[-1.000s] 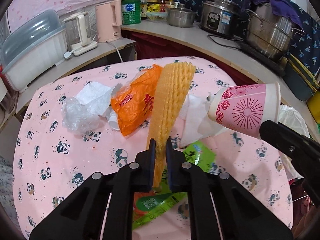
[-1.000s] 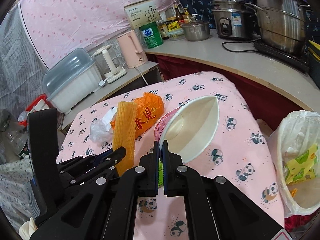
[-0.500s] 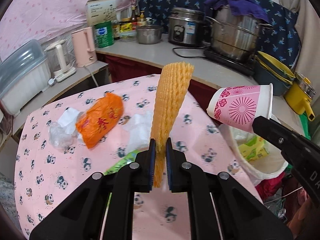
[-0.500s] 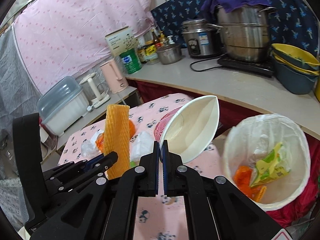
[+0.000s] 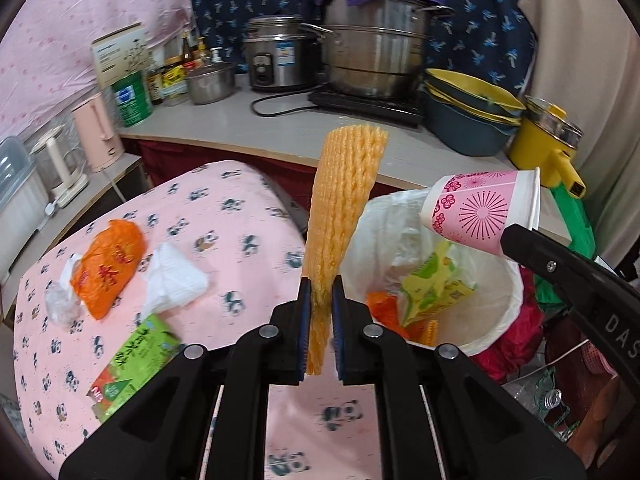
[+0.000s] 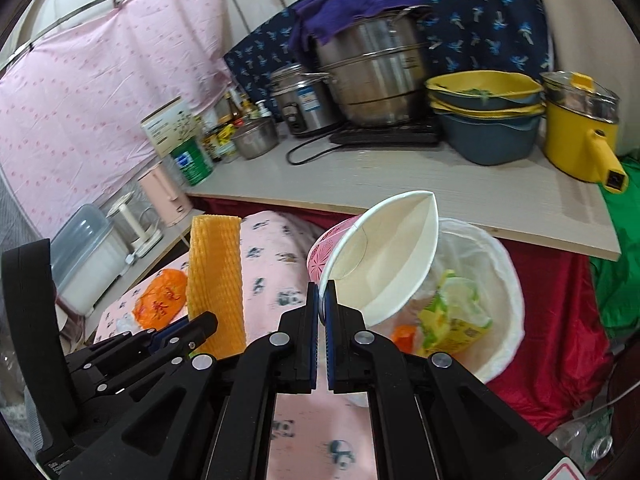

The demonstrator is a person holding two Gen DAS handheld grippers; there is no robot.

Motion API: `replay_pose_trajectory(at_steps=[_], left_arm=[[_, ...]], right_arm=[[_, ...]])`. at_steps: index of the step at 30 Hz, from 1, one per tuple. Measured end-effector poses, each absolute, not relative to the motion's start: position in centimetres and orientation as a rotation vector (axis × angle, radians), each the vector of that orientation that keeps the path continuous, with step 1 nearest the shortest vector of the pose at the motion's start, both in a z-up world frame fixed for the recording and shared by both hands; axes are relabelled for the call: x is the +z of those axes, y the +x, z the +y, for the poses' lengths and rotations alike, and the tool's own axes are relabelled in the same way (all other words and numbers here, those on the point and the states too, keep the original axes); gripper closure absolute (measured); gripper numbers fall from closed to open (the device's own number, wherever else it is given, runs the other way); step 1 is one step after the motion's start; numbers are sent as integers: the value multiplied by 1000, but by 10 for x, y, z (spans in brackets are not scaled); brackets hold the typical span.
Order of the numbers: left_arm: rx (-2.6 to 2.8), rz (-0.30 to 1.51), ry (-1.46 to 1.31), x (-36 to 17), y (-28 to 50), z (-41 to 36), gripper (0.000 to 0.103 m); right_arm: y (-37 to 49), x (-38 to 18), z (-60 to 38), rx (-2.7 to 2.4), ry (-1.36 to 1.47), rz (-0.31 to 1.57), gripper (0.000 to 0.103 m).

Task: Collect trash
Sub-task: 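Carry the mesh sleeve and paper cup over the white trash bin, then open both grippers to drop the sleeve and cup into the bin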

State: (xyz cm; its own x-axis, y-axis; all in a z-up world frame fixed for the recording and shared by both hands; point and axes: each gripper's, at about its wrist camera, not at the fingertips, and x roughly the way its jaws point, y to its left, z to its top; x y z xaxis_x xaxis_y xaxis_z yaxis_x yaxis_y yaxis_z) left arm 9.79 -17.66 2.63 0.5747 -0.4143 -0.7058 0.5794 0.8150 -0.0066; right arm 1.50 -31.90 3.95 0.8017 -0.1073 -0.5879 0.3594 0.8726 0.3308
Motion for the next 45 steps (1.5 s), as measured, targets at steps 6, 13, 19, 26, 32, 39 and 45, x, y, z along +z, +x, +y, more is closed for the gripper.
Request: replay_pose_trajectory(at_steps=[6,13,19,26,32,39,45], left_arm=[[-660,778,268,20,85,-215,93],[-694,806,295,8,82,-246,93],[-703,827,307,0,86,-258,93],[-699,826,308,-5,93,-266,83],[-671,809,293,-3,99,-261,57],[-649,794,278,3,101,-252,49],[-633,791,264,7,102,-241,45]], right_arm=[[-4,29,-352,-327,484,590,100],[-14,18,-372,-365,498,601,100],[-11,9,-379,-373,508,616,99],[2,3,-383,-374,502,637,97],[9,7,-382,-376,492,628,91],[11,12,-377,-371,492,618,86],[11,17,-369,-362,482,611,84]])
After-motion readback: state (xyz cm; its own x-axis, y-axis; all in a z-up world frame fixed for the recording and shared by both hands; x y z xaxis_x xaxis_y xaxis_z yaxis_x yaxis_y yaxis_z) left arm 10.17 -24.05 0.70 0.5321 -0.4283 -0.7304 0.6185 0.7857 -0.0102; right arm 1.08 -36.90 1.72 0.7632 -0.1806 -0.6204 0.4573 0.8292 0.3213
